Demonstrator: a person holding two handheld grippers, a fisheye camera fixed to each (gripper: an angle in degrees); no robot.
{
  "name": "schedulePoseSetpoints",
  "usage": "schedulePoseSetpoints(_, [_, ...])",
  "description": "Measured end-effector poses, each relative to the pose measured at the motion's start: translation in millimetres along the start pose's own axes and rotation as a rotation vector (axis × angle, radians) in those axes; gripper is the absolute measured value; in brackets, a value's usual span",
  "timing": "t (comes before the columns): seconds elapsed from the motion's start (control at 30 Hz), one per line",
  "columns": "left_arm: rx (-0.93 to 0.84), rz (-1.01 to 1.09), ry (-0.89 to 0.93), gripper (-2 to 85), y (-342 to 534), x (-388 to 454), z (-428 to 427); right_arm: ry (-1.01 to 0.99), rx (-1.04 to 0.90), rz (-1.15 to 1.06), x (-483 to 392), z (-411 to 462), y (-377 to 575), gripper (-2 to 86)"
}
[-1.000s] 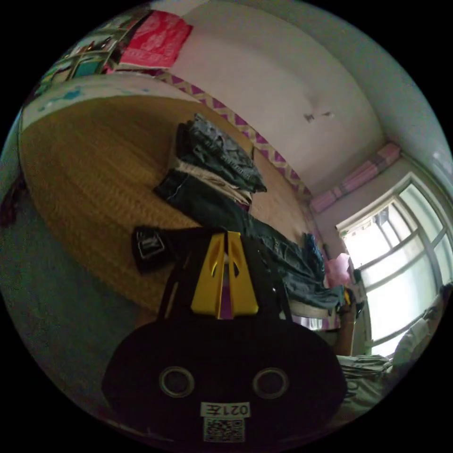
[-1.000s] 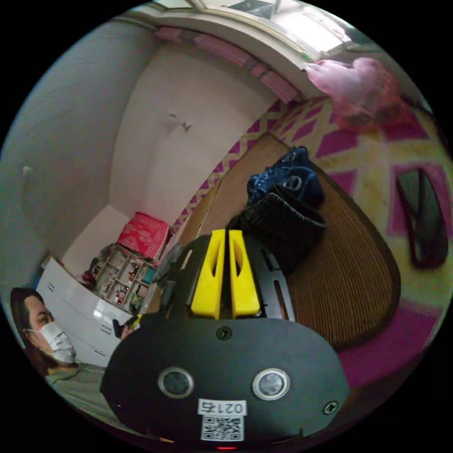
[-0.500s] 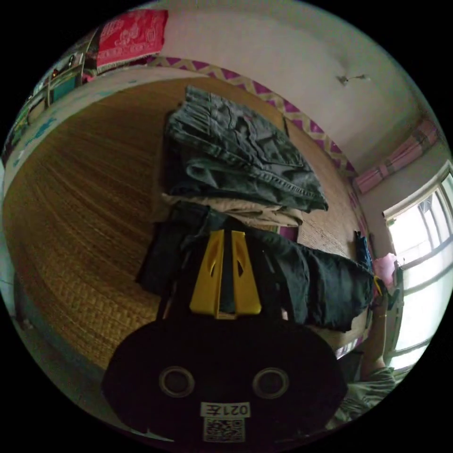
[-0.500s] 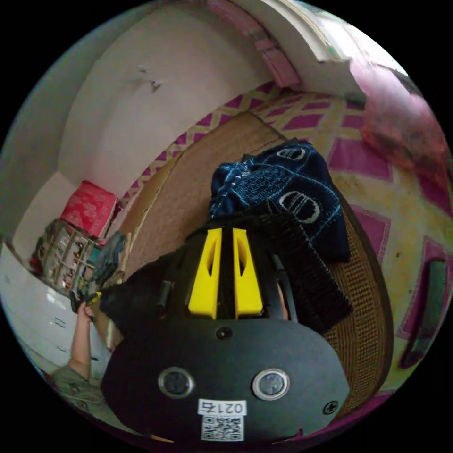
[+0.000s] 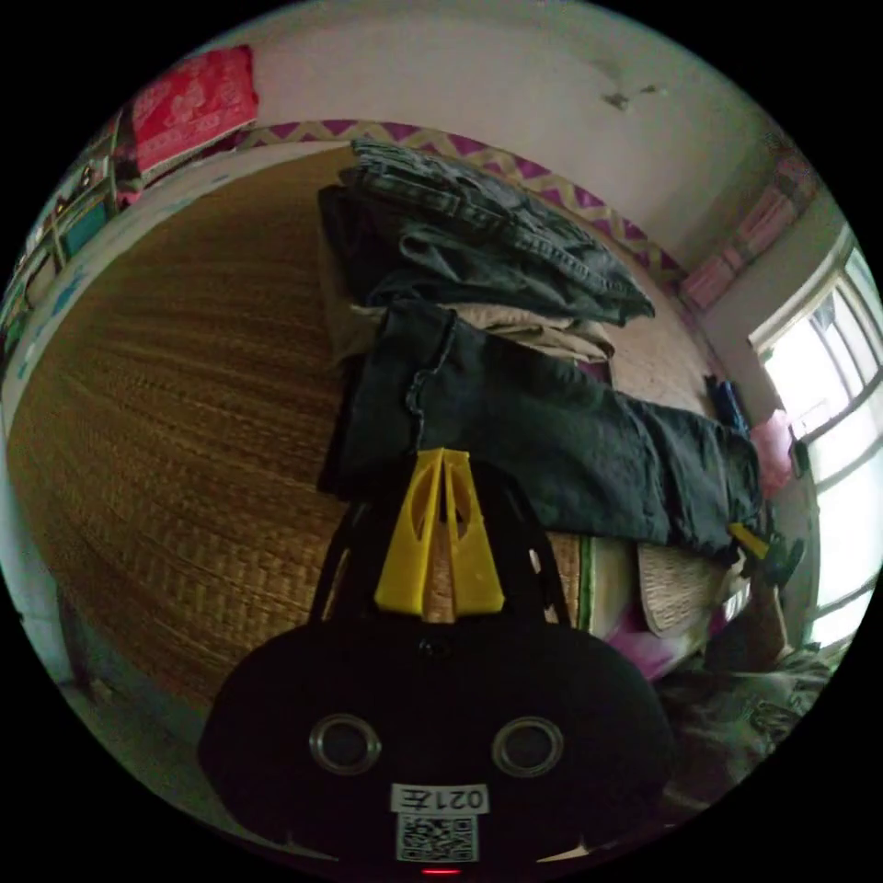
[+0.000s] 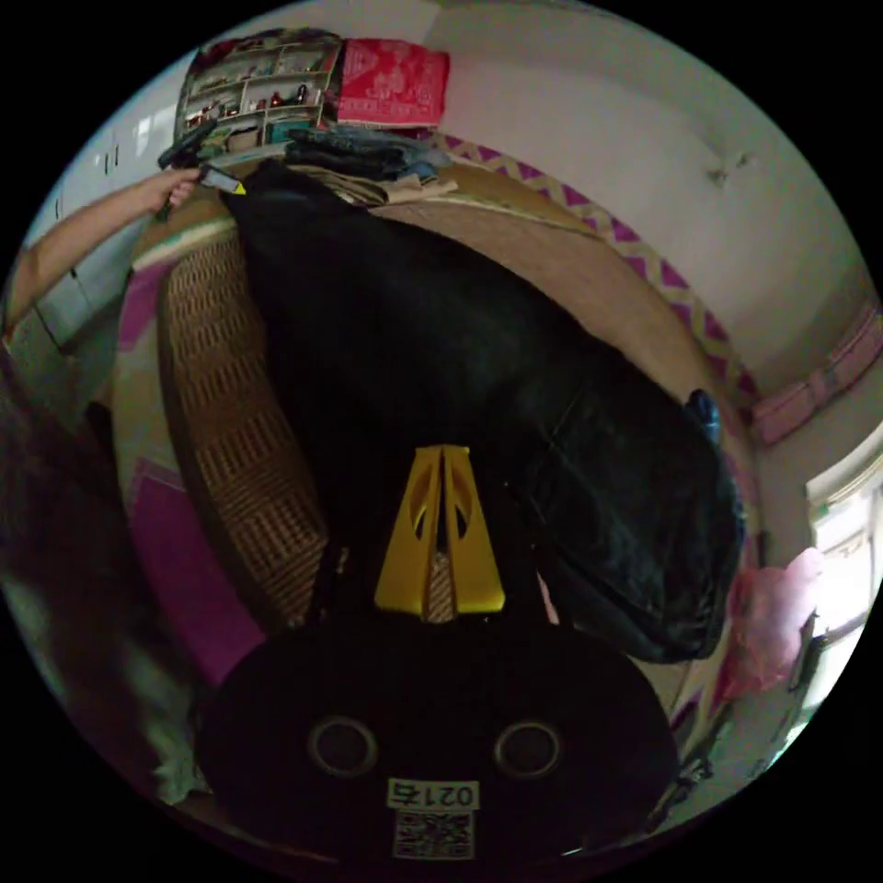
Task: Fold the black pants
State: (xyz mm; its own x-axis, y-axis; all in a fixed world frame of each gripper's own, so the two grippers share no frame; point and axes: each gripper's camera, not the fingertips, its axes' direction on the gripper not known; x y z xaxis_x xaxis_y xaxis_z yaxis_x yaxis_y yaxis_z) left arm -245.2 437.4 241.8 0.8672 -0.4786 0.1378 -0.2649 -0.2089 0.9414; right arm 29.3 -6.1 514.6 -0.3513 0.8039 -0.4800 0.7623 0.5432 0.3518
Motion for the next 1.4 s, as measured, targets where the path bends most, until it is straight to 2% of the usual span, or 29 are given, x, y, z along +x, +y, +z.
schedulePoseSetpoints(0.07, [0.074,-0.087,0.033,-0.6,7.5,-12.1,-12.1,0.106,-0.008,-0.029,-29.7,9.0,1.1,-0.7])
schedulePoseSetpoints(0.17, [0.134,-0.207,0.222,0.7,27.7,-30.0,-25.2,0.167,-0.033,0.003,-51.1,23.1,0.4,-0.8])
schedulePoseSetpoints(0.2, [0.129,-0.251,0.27,5.1,35.7,-34.1,-24.8,0.147,-0.041,0.04,-49.6,26.9,0.6,-0.8])
schedulePoseSetpoints(0.23, [0.112,-0.3,0.3,13.0,43.0,-37.4,-22.4,0.11,-0.045,0.083,-44.4,29.9,2.0,-0.8])
schedulePoseSetpoints(0.37, [0.095,-0.452,0.392,17.9,63.7,-47.1,-7.9,-0.03,-0.041,0.217,-19.5,37.2,12.9,-0.7])
schedulePoseSetpoints(0.67, [0.188,-0.582,0.374,11.7,71.0,-55.1,36.3,-0.273,-0.003,0.419,38.8,36.1,64.9,-0.6])
schedulePoseSetpoints(0.83, [0.262,-0.611,0.409,8.5,79.0,-60.8,64.9,-0.374,0.102,0.552,75.4,0.5,123.1,-0.5])
schedulePoseSetpoints(0.93, [0.297,-0.62,0.431,2.0,90.9,-63.5,79.1,-0.419,0.157,0.616,97.0,-19.4,158.3,-0.5])
schedulePoseSetpoints(1.03, [0.353,-0.541,0.488,-0.4,100.5,-48.7,76.7,-0.438,0.195,0.675,119.2,-35.2,194.5,-0.6])
schedulePoseSetpoints(1.17, [0.434,-0.295,0.388,-0.8,100.5,31.4,34.6,-0.446,0.227,0.739,145.1,-48.7,236.8,-0.6])
schedulePoseSetpoints(1.3, [0.523,0.038,0.273,-0.9,121.0,193.7,3.6,-0.431,0.238,0.769,169.3,-58.8,277.8,-0.6])
schedulePoseSetpoints(1.4, [0.509,0.253,0.238,-0.9,142.1,313.7,26.8,-0.402,0.228,0.772,181.9,-63.1,300.3,-0.5])
